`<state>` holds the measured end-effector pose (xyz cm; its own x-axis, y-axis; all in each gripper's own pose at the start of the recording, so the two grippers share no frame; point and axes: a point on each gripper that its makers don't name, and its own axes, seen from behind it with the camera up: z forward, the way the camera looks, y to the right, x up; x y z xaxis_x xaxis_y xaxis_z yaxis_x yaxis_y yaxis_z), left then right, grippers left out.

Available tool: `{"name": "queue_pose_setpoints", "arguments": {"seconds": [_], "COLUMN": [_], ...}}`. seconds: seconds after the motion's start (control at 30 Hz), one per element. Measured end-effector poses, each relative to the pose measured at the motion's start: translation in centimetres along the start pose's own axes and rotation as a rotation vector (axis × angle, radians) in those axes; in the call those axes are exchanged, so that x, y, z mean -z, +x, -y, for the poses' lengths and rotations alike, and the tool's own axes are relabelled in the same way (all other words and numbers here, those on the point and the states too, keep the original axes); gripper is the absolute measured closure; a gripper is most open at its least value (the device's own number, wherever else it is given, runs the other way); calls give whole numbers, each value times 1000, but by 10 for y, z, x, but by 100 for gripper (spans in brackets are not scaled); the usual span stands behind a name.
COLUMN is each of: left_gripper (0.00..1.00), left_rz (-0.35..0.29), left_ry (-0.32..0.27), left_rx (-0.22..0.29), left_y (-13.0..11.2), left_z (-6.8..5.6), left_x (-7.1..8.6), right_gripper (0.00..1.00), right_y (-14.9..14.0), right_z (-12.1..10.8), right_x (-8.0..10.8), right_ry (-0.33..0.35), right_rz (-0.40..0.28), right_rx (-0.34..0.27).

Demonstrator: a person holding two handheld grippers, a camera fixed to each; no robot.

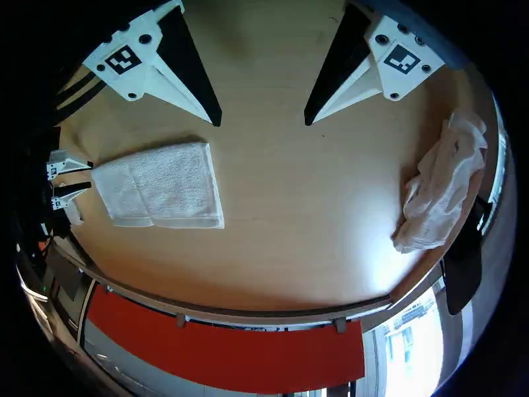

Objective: Fold towel

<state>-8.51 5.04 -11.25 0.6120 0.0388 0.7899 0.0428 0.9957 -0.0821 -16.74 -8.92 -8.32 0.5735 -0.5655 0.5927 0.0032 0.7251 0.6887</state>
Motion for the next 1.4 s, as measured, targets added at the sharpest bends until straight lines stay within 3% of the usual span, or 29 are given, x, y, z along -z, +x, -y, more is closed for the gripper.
{"name": "queue_pose_setpoints", "arguments": {"seconds": [0.13,0.27,0.4,0.8,1.07,1.4], "left_gripper": [7,7,7,7,7,7], "left_rz": [0,-1,-1,-1,-2,-8], "left_ry": [3,2,4,6,6,9], "left_rx": [0,2,2,-4,-5,-11], "left_y": [-1,-1,-1,-1,1,6], "left_z": [2,3,4,7,8,10], "left_x": [2,3,3,4,4,4], "right_gripper": [45,47,56,95,96,96], "right_y": [-2,-4,-5,-6,0,28], "right_z": [3,8,9,6,5,-5], "right_x": [1,1,0,-2,2,23], "right_ry": [23,48,59,54,41,10], "right_rz": [7,16,21,28,9,-59], "right_rx": [0,0,14,27,21,11]}}
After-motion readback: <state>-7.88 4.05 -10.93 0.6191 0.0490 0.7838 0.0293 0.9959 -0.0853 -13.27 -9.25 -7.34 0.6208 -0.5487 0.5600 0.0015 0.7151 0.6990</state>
